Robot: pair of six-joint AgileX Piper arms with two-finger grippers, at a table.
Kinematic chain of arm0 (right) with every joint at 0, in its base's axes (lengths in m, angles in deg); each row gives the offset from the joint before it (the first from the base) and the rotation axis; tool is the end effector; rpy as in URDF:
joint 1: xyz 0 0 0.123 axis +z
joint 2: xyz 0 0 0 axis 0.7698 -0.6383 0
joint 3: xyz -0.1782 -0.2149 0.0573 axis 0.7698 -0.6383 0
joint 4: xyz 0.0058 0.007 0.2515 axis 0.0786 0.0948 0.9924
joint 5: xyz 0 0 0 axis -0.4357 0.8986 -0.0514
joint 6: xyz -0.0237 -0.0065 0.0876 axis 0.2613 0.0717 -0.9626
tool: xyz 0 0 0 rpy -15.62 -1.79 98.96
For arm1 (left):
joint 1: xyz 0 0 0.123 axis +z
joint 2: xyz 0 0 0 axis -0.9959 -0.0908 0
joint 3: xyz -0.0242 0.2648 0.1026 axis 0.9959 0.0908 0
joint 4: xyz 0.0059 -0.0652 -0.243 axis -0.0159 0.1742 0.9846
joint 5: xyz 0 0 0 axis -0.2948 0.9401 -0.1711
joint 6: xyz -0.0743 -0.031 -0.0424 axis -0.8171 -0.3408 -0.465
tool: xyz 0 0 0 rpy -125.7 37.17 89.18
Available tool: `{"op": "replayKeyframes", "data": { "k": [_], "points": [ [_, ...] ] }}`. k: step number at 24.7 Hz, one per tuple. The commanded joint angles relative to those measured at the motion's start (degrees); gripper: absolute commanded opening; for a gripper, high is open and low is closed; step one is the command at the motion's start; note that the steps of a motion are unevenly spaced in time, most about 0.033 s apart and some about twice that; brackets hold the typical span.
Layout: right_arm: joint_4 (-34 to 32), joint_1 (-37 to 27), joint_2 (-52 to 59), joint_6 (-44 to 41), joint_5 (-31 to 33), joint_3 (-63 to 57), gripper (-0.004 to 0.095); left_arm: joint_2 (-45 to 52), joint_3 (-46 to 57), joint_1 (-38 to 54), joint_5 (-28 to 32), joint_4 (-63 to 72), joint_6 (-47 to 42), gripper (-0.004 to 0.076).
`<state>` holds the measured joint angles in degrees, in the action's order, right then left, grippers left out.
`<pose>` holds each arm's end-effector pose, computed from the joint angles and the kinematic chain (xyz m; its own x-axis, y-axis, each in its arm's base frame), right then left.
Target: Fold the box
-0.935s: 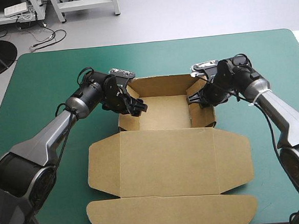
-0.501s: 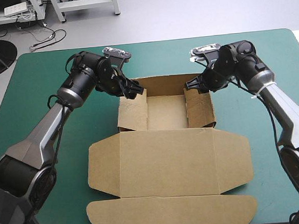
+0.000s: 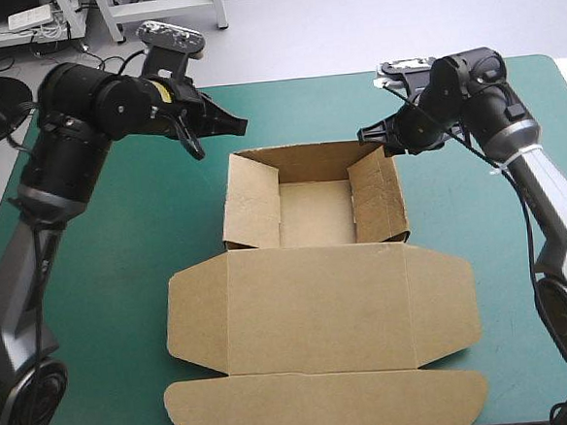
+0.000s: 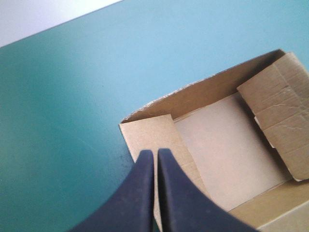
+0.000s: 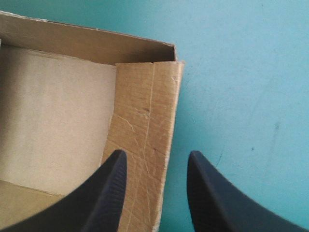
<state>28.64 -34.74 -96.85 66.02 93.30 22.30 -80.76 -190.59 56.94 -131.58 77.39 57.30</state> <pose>0.3607 0.1069 0.3707 -0.8903 -0.1097 -0.4420 -0.1795 0.9765 0.1193 0.2944 -0.1547 0.4850 -0.5960 0.3025 -0.7438 0.4542 0.8909 -0.0016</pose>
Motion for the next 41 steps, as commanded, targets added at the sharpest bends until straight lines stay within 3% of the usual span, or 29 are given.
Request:
{"op": "replayKeyframes", "data": {
  "k": [1,3,7,12,13,16,18,32,41],
  "points": [
    [0.47,-0.97,3.24,-0.32,0.18,-1.62,0.0372,5.79,-1.33,-0.26,-2.11,0.6,-0.07,-0.001],
    [0.32,-0.97,3.24,-0.32,-1.8,-5.77,0.0372,8.17,1.58,-0.26,-2.11,1.55,1.93,-0.001],
    [6.07,-0.97,2.68,0.95,-8.27,-12.51,0.0372,15.44,17.78,-0.26,-2.11,1.81,3.91,-0.001],
    [7.47,-0.97,-0.75,2.93,-8.32,-13.54,0.0368,25.25,34.47,-0.26,-1.89,-0.36,4.43,-0.001],
    [7.97,-0.97,-1.3,3.21,-8.32,-13.54,0.0333,27.12,36.86,-0.26,-1.45,-0.48,4.43,-0.001],
    [7.26,-0.97,-1.82,3.19,-8.42,-13.81,0.0041,34.85,44.49,-0.26,0.53,-0.15,4.43,-0.001],
    [6.47,-0.97,-1.82,3.07,-8.53,-13.81,-0.0017,38.01,46.5,-0.26,1.4,-0.15,3.75,-0.001],
    [1.58,-2.99,0.76,1.59,-8.58,-13.57,-0.002,59.65,59.51,-0.18,2.63,-9.44,-7.97,-0.001],
    [0.24,-15.1,3.29,4.66,-3.53,-13.23,-0.002,69.09,70.79,-0.18,1.85,-9.45,-14.66,-0.001]
  ]
}}
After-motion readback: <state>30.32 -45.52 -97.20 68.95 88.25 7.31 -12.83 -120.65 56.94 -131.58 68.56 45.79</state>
